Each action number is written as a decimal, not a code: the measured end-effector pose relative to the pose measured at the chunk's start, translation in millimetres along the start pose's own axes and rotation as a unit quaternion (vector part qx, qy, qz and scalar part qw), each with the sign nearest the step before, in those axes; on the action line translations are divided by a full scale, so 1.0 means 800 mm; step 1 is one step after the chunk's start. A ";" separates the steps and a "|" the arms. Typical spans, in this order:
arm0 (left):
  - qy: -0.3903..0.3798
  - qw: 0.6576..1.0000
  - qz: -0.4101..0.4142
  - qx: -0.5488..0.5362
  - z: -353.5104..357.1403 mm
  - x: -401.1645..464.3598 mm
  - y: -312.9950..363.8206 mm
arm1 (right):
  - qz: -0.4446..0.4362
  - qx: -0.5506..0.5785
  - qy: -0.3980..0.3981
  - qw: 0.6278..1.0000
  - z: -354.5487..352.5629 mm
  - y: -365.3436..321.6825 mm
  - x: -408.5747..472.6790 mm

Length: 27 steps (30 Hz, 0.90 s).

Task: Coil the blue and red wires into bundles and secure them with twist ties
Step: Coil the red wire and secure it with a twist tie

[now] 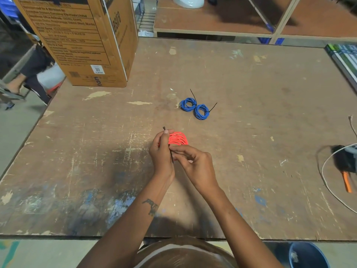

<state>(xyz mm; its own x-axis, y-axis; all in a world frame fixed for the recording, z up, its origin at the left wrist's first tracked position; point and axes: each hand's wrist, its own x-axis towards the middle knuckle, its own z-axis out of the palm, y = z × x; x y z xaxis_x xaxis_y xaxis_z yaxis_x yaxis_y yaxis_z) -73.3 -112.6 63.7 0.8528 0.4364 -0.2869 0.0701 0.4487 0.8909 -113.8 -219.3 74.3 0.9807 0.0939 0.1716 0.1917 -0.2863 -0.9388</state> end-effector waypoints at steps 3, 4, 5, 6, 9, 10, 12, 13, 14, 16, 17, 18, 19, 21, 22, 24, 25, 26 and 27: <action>-0.024 1.000 -0.001 0.012 0.002 -0.002 -0.001 | -0.043 -0.050 0.012 0.998 -0.003 0.000 0.004; -0.033 0.999 0.004 0.016 0.002 -0.003 -0.001 | -0.067 -0.071 0.019 0.995 -0.005 0.000 0.005; -0.043 0.999 0.007 0.017 0.003 -0.003 -0.002 | -0.086 -0.088 0.024 0.992 -0.007 -0.001 0.006; -0.052 0.998 0.008 0.017 0.005 -0.004 0.000 | -0.096 -0.092 0.024 0.991 -0.009 0.000 0.006; -0.075 0.997 0.012 0.034 0.005 -0.002 -0.001 | -0.080 -0.063 0.026 0.994 -0.015 -0.001 0.005; -0.080 0.996 0.009 0.046 0.003 -0.003 -0.002 | -0.073 -0.052 0.035 0.995 -0.017 0.000 0.006; -0.089 0.994 0.000 0.057 -0.001 -0.008 -0.005 | -0.053 -0.027 0.049 0.997 -0.020 0.002 0.006; -0.089 0.994 -0.004 0.057 -0.003 -0.009 -0.010 | -0.027 0.002 0.052 0.998 -0.019 0.001 0.005; -0.090 0.994 -0.009 0.060 -0.002 -0.010 -0.011 | -0.003 0.041 0.056 0.998 -0.017 -0.003 0.002; -0.084 0.992 -0.007 0.090 -0.001 -0.009 -0.011 | 0.023 0.103 0.062 0.992 -0.013 -0.009 0.000; -0.086 0.992 0.003 0.090 -0.001 -0.010 -0.010 | 0.039 0.129 0.066 0.989 -0.009 -0.005 -0.001; -0.079 0.992 0.010 0.098 0.000 -0.015 -0.002 | 0.051 0.155 0.074 0.984 -0.006 -0.004 0.000; -0.081 0.991 0.029 0.101 -0.002 -0.015 0.002 | 0.067 0.175 0.089 0.978 -0.004 -0.002 0.001; -0.076 0.987 0.053 0.130 0.001 -0.008 -0.012 | 0.081 0.217 0.107 0.967 -0.002 -0.021 0.005; -0.082 0.985 0.042 0.149 0.002 -0.002 -0.030 | 0.082 0.234 0.097 0.964 -0.002 -0.034 0.006; -0.141 0.978 0.068 0.141 -0.033 0.030 -0.115 | 0.074 0.143 0.094 0.982 -0.003 -0.075 0.002; -0.158 0.969 0.083 0.169 -0.034 0.032 -0.132 | 0.097 0.151 0.087 0.980 -0.007 -0.088 0.001; -0.162 0.965 0.091 0.187 -0.033 0.026 -0.110 | 0.111 0.174 0.078 0.975 -0.007 -0.083 0.003; -0.159 0.960 0.087 0.212 -0.016 0.011 -0.074 | 0.134 0.216 0.094 0.963 -0.007 -0.063 0.010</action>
<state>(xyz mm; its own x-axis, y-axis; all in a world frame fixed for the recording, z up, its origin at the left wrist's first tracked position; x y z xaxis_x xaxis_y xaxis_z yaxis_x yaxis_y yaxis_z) -76.8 -125.4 4.4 0.9808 0.1858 -0.0590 0.0594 0.0036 0.9982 -115.5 -209.1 124.9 0.9902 -0.1140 -0.0804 -0.0627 0.1510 -0.9865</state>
